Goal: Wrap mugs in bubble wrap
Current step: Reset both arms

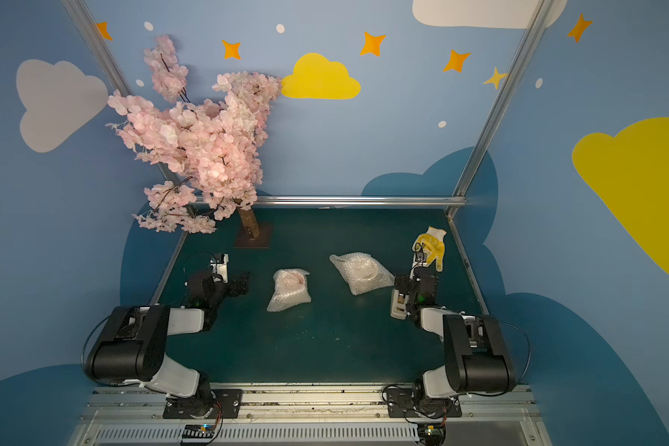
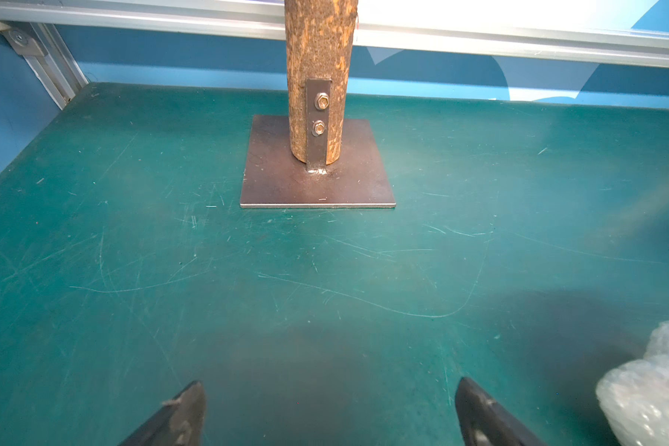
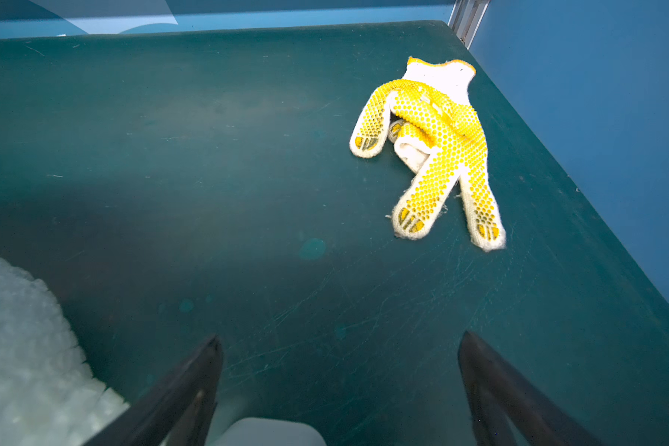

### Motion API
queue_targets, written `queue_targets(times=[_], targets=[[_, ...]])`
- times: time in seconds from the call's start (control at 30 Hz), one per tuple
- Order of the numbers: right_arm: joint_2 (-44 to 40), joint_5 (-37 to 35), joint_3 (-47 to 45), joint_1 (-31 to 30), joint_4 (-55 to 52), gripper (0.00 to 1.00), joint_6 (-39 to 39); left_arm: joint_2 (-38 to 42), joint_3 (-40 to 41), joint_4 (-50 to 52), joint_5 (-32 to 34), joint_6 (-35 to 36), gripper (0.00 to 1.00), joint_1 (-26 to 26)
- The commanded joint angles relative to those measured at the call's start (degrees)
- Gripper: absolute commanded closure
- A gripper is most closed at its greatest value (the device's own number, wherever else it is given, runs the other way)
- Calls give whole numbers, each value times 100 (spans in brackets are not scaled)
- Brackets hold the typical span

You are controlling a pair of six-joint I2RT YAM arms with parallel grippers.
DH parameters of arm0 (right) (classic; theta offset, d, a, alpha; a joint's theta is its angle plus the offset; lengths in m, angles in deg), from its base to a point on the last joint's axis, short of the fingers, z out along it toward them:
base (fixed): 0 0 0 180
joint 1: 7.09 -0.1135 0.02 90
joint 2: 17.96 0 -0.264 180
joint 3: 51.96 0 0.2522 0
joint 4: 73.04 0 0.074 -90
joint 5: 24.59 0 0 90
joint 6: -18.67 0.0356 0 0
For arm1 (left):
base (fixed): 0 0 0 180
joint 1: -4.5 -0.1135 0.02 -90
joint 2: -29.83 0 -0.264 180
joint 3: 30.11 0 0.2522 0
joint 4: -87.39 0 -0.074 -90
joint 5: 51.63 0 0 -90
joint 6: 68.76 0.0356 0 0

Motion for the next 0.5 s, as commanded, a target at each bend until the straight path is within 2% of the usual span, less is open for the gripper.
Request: queue_targets(times=[0.0,0.47], targets=[[16,-23,108,-19,100,6,-51,88,-76,-60,80,104,0,16],[16,-27,107,-21,100,6,-52,87,-81,-47,167,121,0,60]])
